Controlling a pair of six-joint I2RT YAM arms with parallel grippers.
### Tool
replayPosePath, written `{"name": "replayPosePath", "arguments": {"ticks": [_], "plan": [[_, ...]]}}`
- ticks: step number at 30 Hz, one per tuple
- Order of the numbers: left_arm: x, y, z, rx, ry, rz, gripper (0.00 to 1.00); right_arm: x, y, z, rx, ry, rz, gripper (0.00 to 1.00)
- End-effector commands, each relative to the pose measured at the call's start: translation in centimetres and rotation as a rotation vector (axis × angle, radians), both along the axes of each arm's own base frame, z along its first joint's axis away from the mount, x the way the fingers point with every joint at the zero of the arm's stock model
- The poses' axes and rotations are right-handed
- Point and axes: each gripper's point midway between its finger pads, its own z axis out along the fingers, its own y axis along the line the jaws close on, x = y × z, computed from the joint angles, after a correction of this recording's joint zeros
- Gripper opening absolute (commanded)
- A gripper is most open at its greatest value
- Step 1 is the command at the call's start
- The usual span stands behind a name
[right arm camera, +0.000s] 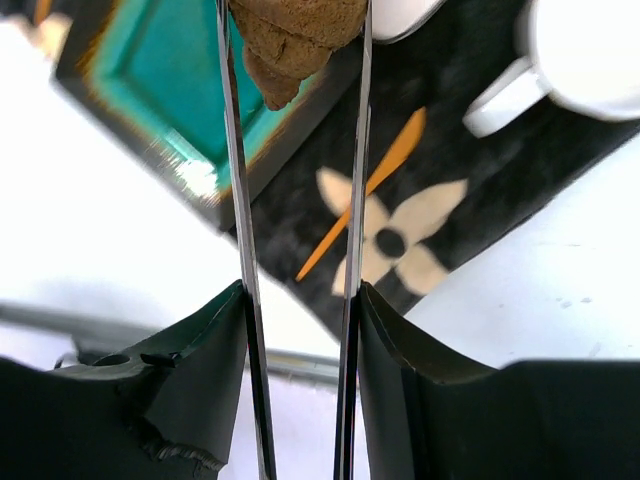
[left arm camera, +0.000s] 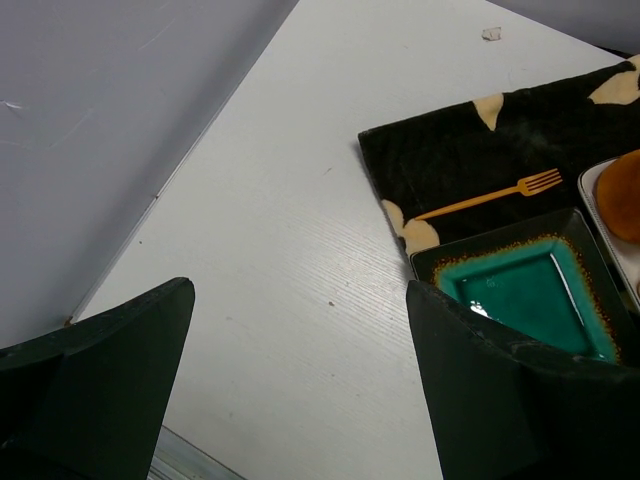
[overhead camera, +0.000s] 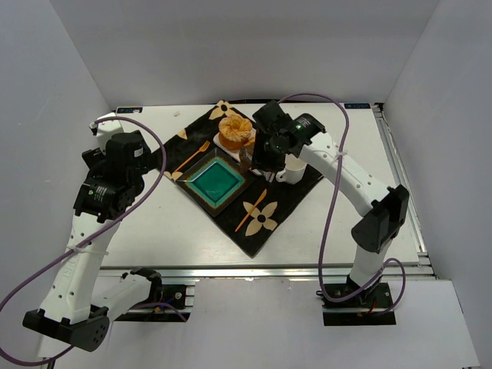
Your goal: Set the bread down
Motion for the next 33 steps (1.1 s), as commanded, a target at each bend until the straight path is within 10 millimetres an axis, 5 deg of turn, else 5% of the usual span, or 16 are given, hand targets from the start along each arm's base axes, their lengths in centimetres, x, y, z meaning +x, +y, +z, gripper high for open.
{"name": "replayPosePath", "arguments": {"ticks": [1, 5, 8, 10, 13, 20, 33], "plan": [[-0.2, 0.1, 0.6, 0.003, -0.023, 0.005, 0.98, -2.6, 1.7, 4.1, 0.095, -0.057, 0.104, 0.38], [0.0, 0.0, 0.5, -0.002, -0.023, 0.001, 0.98, -4.8, 6.9, 4.5, 0.283, -0.068, 0.307, 0.38], [0.0, -0.1, 0.6, -0.008, -0.026, -0.004, 0.98, -6.1, 10.0, 2.7, 0.297, -0.039, 0.401, 0.38], [-0.1, 0.0, 0.8, -0.007, -0.029, -0.001, 0.98, -5.9, 11.4, 2.7, 0.287, -0.056, 0.436, 0.38], [-0.2, 0.0, 0.9, -0.007, -0.030, -0.003, 0.98, -5.2, 13.4, 0.0, 0.243, -0.036, 0.459, 0.38], [-0.6, 0.1, 1.0, -0.005, -0.032, -0.005, 0.98, -2.9, 14.4, -1.8, 0.194, -0.086, 0.446, 0.38], [-0.6, 0.1, 0.8, -0.006, -0.035, -0.008, 0.98, -2.5, 11.5, -3.9, 0.109, -0.084, 0.350, 0.39]]}}
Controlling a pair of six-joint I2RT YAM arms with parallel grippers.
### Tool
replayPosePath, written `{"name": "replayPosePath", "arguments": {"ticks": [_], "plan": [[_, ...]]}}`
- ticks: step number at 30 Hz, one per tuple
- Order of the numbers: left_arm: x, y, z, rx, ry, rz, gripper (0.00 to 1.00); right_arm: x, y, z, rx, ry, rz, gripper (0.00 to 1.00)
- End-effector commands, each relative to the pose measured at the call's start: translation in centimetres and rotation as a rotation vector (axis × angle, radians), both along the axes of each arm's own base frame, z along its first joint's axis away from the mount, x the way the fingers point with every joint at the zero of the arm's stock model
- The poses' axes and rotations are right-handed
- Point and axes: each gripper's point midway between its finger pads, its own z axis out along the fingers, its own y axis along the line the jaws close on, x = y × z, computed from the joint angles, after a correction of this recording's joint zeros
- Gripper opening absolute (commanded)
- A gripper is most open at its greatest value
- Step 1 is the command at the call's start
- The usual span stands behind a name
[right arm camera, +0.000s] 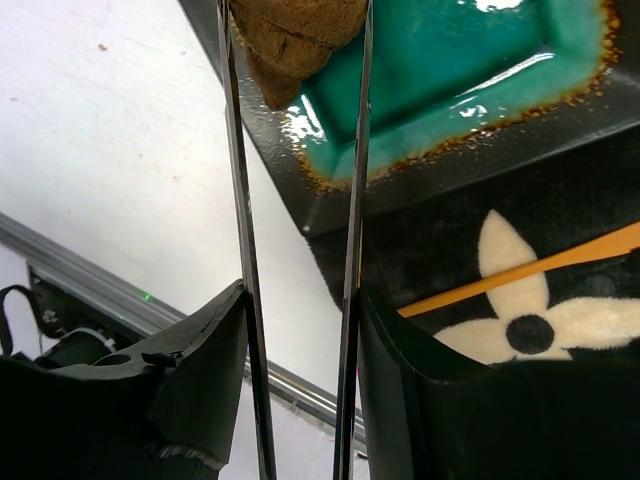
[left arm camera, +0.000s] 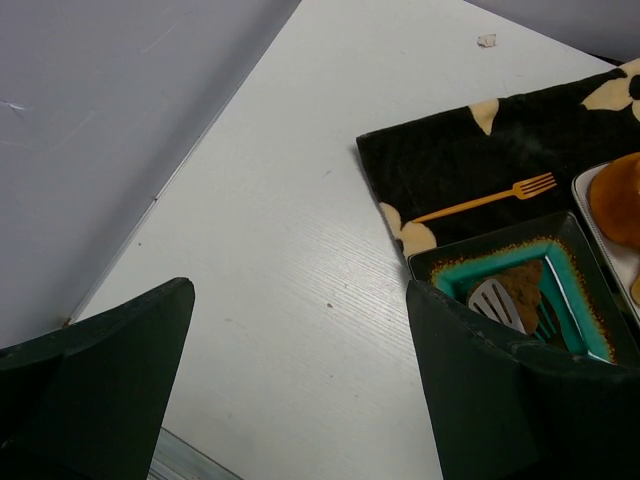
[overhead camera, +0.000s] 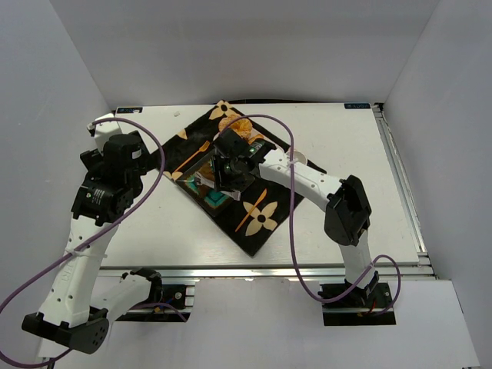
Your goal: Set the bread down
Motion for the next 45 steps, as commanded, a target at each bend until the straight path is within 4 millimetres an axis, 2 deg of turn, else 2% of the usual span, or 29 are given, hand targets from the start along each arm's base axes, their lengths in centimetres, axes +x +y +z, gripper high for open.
{"name": "replayPosePath", "arguments": {"ticks": [1, 12, 16, 18, 24, 31, 38, 45], "plan": [[-0.3, 0.0, 0.3, -0.001, -0.017, -0.009, 0.98, 1.0, -0.7, 2.9, 0.038, -0.070, -0.046, 0.39], [-0.4, 0.1, 0.2, 0.002, -0.015, -0.005, 0.98, 0.9, -2.7, 2.1, 0.015, -0.043, -0.110, 0.40], [-0.4, 0.1, 0.0, 0.003, -0.012, -0.005, 0.98, 0.9, -2.6, 2.1, 0.018, -0.038, -0.107, 0.51], [-0.4, 0.0, 0.1, 0.002, -0.013, -0.006, 0.98, 0.8, -2.5, 2.2, 0.025, -0.033, -0.102, 0.59], [-0.5, 0.1, 0.1, 0.004, -0.012, -0.002, 0.98, 0.7, -2.2, 2.9, 0.048, -0.037, -0.089, 0.66], [-0.3, 0.1, 0.0, 0.005, -0.009, -0.003, 0.98, 0.7, -2.7, 3.9, 0.046, -0.049, -0.100, 0.69], [-0.3, 0.0, -0.1, 0.004, -0.006, -0.006, 0.98, 0.7, -4.4, 6.1, 0.011, -0.075, -0.150, 0.69], [-0.2, -0.1, -0.2, -0.002, -0.006, -0.010, 0.98, 0.1, -5.2, 9.4, 0.085, -0.110, -0.181, 0.66]]}}
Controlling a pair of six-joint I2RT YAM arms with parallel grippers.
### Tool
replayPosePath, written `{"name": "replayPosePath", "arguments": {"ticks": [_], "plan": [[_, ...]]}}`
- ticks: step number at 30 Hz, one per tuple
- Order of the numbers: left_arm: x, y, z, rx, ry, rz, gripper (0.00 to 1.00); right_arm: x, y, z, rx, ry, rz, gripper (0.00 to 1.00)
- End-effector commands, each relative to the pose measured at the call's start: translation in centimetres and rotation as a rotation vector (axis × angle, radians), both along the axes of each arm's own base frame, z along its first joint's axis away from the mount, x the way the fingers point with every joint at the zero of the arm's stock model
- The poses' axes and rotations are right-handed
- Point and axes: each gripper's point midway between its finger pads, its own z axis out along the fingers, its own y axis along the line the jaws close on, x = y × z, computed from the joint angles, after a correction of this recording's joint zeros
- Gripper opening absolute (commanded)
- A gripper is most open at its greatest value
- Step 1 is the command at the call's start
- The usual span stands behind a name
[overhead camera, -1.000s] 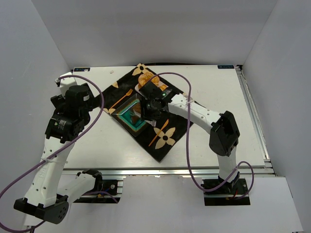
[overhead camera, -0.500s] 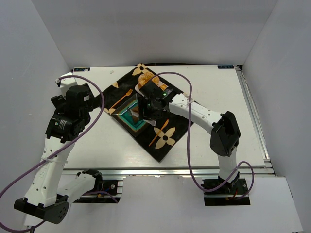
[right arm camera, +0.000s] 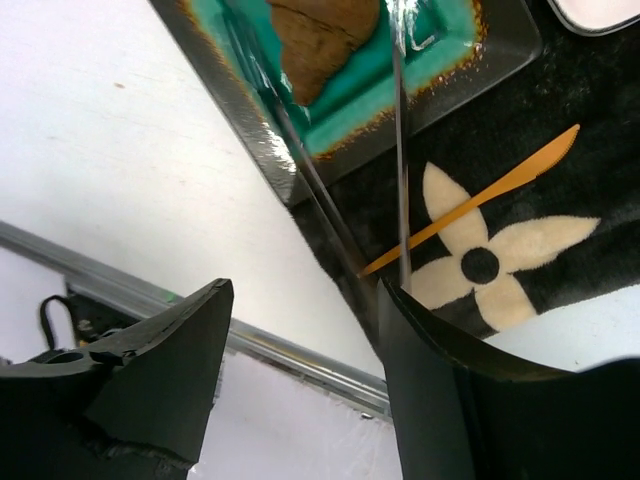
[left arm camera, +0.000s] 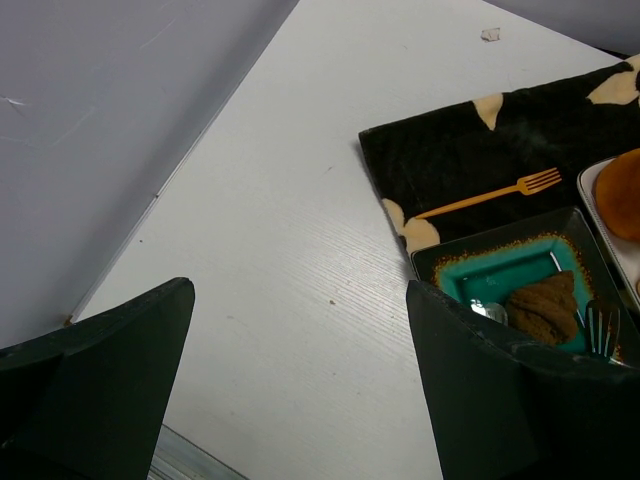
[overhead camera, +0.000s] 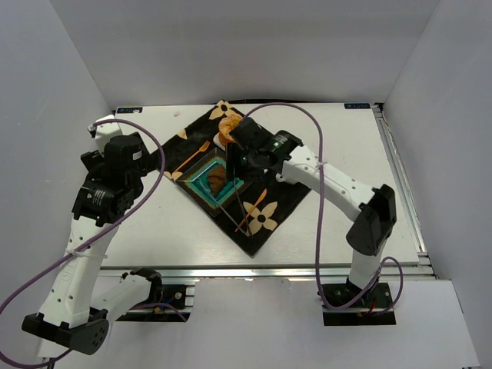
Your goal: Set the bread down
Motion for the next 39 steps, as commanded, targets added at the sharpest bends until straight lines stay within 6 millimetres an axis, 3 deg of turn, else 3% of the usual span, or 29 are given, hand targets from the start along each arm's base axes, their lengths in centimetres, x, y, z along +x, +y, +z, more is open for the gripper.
{"name": "replayPosePath", "arguments": {"ticks": [1, 9, 13, 14, 16, 20, 21, 24, 29, 39], "plan": [[-0.1, -0.2, 0.2, -0.005, -0.014, -0.013, 0.98, 0.0, -0.5, 4.5, 0.082, -0.065, -0.033, 0.64], [-0.1, -0.2, 0.3, -0.009, -0.017, -0.017, 0.98, -0.1, -0.5, 4.7, 0.093, -0.062, -0.031, 0.63], [-0.2, -0.2, 0.2, -0.008, -0.015, -0.017, 0.98, -0.6, 0.4, 4.0, 0.090, -0.108, 0.077, 0.72], [-0.2, -0.2, 0.3, -0.009, -0.019, -0.017, 0.98, -0.9, 0.2, 2.9, 0.050, -0.124, 0.116, 0.74], [-0.1, -0.4, 0.2, -0.013, -0.019, -0.021, 0.98, -1.7, 0.5, 1.9, -0.002, -0.183, 0.158, 0.88], [0.1, -0.6, -0.1, -0.021, -0.013, -0.032, 0.98, -1.9, 1.0, -1.4, -0.073, -0.258, 0.193, 0.89], [0.1, -0.6, -0.1, -0.021, -0.012, -0.032, 0.98, -2.3, 0.6, -3.2, -0.109, -0.252, 0.208, 0.89], [-0.1, -0.5, 0.0, -0.019, -0.018, -0.029, 0.98, -2.3, 0.4, -5.3, -0.138, -0.298, 0.235, 0.89], [-0.2, -0.4, 0.0, -0.013, -0.013, -0.028, 0.98, -1.8, 0.3, -7.2, -0.161, -0.359, 0.257, 0.89], [-0.1, -0.6, -0.3, -0.014, -0.005, -0.033, 0.98, -1.3, 2.3, -10.2, -0.183, -0.323, 0.310, 0.89]]}}
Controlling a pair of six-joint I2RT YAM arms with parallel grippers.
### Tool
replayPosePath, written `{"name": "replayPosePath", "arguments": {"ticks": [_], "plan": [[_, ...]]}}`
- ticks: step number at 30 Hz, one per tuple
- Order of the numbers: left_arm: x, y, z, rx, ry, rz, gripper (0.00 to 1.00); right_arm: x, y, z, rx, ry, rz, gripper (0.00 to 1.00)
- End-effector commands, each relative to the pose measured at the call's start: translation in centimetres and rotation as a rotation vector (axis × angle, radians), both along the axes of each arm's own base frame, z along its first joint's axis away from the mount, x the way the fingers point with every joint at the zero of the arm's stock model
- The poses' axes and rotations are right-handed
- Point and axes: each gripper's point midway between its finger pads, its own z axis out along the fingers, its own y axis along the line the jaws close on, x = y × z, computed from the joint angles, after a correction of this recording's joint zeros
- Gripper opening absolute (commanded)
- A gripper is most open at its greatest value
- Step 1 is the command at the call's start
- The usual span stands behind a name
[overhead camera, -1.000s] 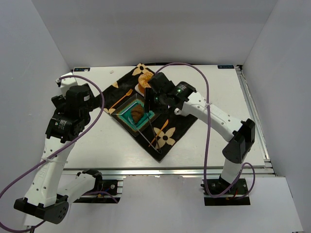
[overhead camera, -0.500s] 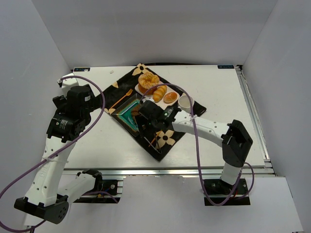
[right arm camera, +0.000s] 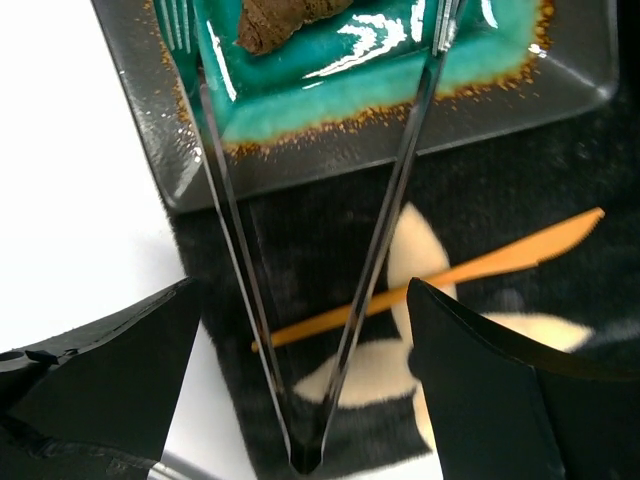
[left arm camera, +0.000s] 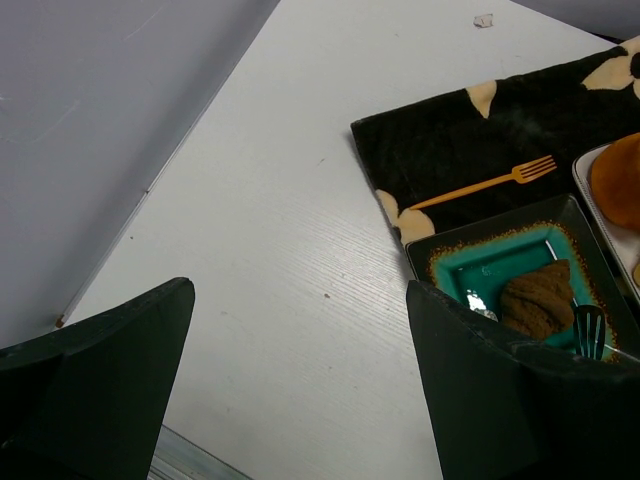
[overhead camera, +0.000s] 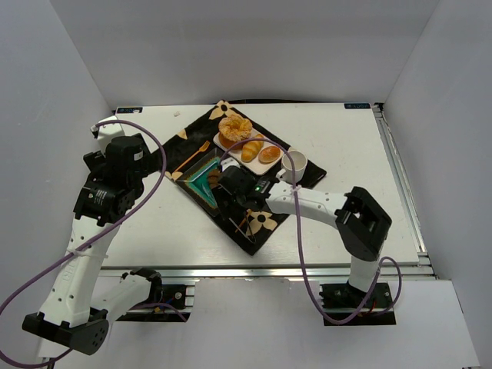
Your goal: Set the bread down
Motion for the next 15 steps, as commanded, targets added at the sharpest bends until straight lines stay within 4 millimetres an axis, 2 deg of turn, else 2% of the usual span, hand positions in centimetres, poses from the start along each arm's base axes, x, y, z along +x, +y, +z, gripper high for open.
{"name": "replayPosePath", "arguments": {"ticks": [1, 9, 15], "plan": [[-0.2, 0.0, 0.4, -0.001, -0.018, -0.006, 0.98, 1.0, 1.7, 0.3, 0.023, -0.035, 0.019, 0.89], [-0.3, 0.1, 0.2, 0.008, -0.012, 0.000, 0.98, 1.3, 1.2, -2.0, -0.037, -0.019, 0.005, 0.89], [-0.3, 0.2, 0.1, 0.012, -0.007, 0.004, 0.98, 0.8, 1.2, -3.5, -0.055, 0.018, 0.004, 0.89]]}}
